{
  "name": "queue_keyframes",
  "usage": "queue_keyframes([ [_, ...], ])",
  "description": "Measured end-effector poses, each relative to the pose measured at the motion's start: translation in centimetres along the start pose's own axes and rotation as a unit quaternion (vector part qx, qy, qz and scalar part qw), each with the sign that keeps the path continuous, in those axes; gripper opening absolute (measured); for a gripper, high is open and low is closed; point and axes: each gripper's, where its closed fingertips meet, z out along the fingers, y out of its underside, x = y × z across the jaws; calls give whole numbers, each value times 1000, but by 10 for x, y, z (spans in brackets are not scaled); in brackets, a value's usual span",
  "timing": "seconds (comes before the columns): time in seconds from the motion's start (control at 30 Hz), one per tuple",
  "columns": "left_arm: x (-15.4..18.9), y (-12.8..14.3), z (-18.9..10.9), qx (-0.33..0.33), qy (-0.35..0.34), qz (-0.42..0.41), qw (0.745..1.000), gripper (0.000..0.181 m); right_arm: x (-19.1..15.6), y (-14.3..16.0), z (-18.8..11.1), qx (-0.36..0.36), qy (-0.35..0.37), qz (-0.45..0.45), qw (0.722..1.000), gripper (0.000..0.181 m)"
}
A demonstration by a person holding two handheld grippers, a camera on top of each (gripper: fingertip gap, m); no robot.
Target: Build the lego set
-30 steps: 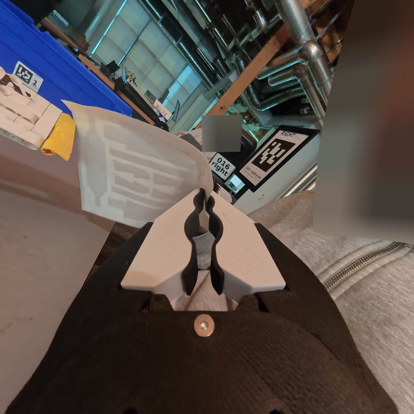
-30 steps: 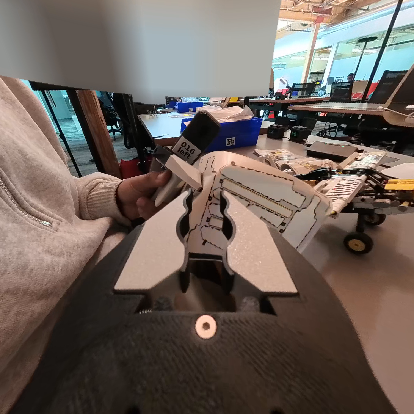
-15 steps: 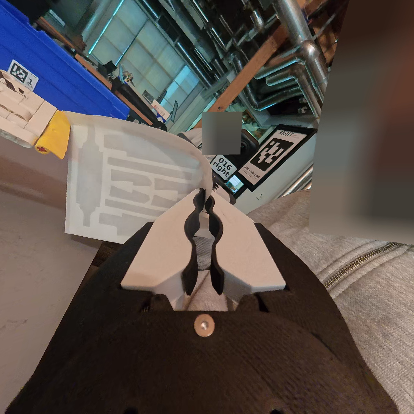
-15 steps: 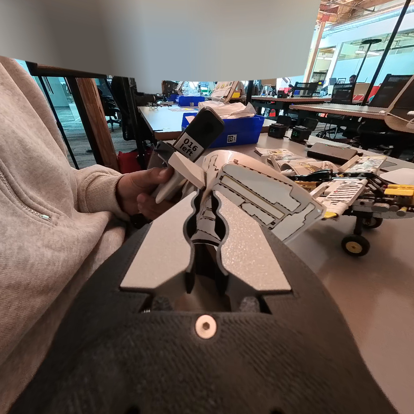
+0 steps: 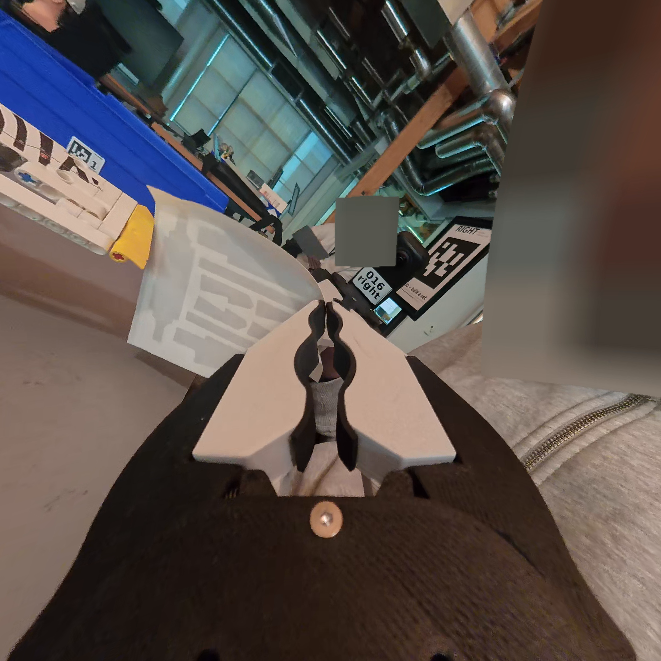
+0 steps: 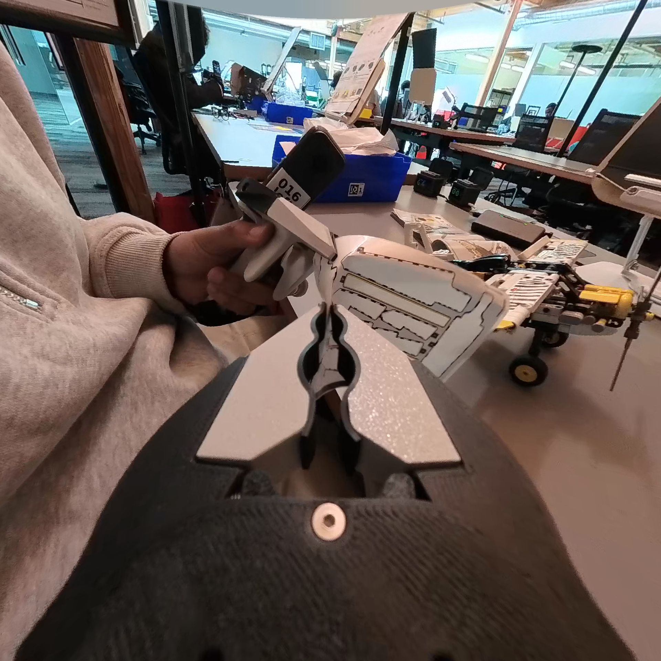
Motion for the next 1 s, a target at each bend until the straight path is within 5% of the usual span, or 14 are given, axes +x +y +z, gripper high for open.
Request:
queue_keyframes([
  [0.27, -5, 7, 2, -13, -11, -9, 1000, 0, 4, -25, -8, 79, 3, 37, 996, 18],
  [0.8, -3, 10, 4, -16, 1, -17, 1000, 0, 8, -14, -4, 54, 15, 36, 998, 21],
  [1.0, 1, 7, 2, -12, 13, -13, 1000, 0, 72, 23, -30, 7, 149, 107, 983, 26],
])
